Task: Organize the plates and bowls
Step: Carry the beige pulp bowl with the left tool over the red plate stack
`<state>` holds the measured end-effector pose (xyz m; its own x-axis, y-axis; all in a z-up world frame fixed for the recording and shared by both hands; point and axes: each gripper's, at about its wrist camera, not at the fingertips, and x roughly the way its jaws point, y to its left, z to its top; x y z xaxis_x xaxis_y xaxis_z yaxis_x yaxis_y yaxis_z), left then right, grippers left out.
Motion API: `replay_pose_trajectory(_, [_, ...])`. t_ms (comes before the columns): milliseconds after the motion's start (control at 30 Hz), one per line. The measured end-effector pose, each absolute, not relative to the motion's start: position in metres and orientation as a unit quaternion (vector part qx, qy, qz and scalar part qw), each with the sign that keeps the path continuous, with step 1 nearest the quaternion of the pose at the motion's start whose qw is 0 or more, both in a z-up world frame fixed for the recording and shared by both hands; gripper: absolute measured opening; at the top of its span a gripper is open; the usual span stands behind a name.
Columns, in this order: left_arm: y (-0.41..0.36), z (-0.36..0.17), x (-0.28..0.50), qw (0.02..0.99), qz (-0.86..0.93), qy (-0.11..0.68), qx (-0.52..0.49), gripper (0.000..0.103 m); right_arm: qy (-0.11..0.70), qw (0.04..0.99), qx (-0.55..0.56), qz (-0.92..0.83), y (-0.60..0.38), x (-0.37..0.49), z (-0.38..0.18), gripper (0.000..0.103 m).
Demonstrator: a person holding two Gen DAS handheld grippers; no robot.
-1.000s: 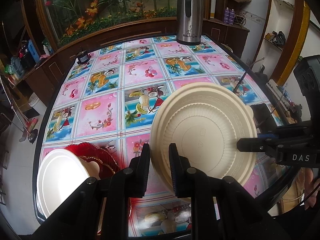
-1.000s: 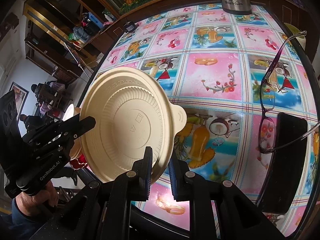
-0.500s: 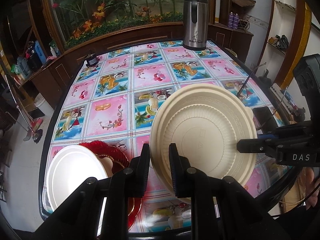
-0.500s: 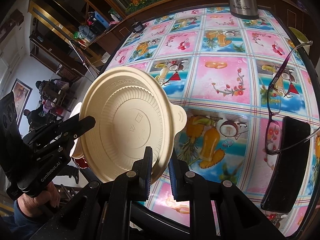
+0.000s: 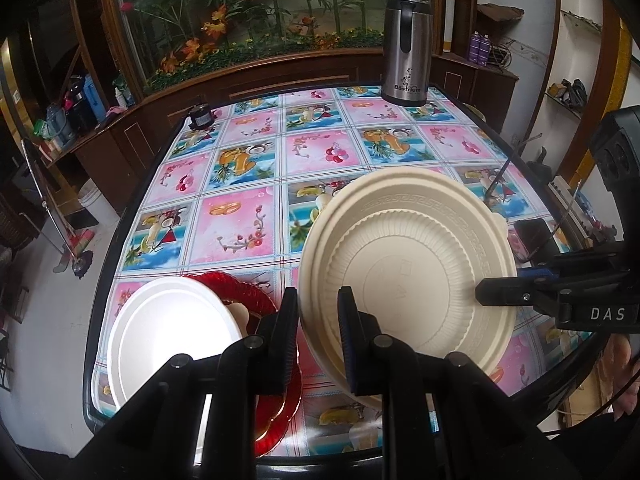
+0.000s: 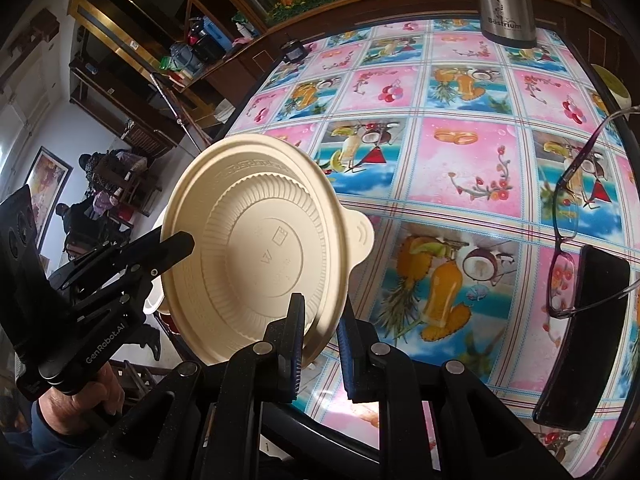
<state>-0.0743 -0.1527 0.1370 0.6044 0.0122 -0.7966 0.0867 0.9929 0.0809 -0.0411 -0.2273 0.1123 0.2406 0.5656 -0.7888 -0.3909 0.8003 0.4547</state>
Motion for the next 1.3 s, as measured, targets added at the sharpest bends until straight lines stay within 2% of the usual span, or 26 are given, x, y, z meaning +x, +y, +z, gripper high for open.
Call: replay_pose_trajectory(1300, [-0.092, 0.17, -0.122, 0.906, 0.093, 0.412, 0.01, 0.019, 0.517, 0.751, 0.037, 0.409, -0.151, -0.043, 0.138, 0.017])
